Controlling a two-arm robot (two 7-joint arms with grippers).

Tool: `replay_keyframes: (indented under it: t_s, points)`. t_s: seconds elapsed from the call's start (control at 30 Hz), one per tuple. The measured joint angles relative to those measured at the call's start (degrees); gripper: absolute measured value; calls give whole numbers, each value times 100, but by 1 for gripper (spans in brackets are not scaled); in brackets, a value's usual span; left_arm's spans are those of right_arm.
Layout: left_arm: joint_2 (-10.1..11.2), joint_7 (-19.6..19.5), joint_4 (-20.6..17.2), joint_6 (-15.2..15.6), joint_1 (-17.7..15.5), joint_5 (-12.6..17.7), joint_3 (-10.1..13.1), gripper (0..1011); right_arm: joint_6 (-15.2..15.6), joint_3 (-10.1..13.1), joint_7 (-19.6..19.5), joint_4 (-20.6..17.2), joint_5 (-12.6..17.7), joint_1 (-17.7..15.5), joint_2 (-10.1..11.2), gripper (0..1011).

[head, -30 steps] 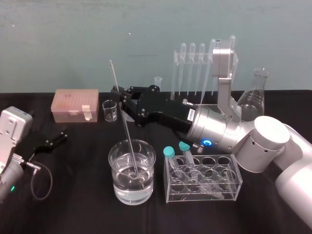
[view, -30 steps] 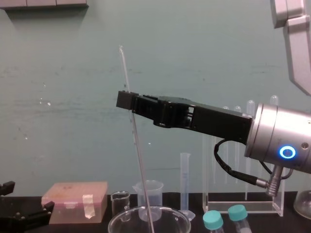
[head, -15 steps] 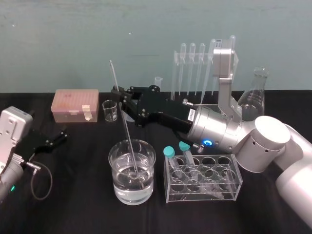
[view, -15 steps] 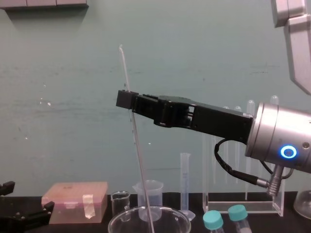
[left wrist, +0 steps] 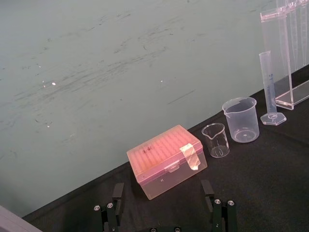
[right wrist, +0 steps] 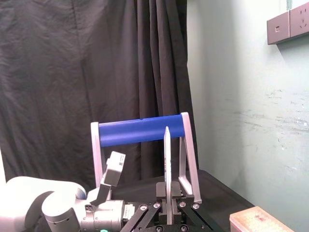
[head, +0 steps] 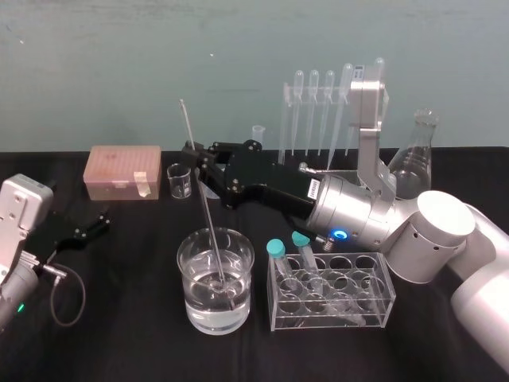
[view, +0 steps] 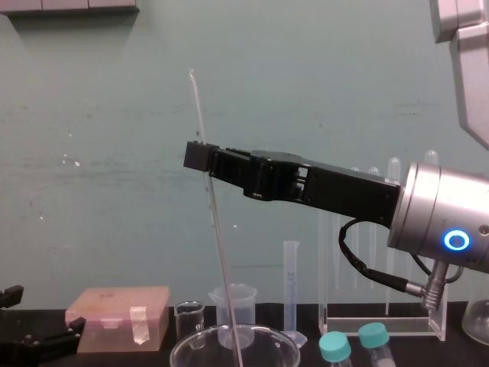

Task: Hold the thermometer with one hand and immerse one end into the beaker, then reinsert it into the test tube rack.

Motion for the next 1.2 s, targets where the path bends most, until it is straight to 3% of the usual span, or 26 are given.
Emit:
replay_keyframes:
  t_s: [1.2]
  points:
    - [0, 0, 0, 0, 0, 0, 0, 1008, -50, -4, 35, 22, -24, -1, 13, 57]
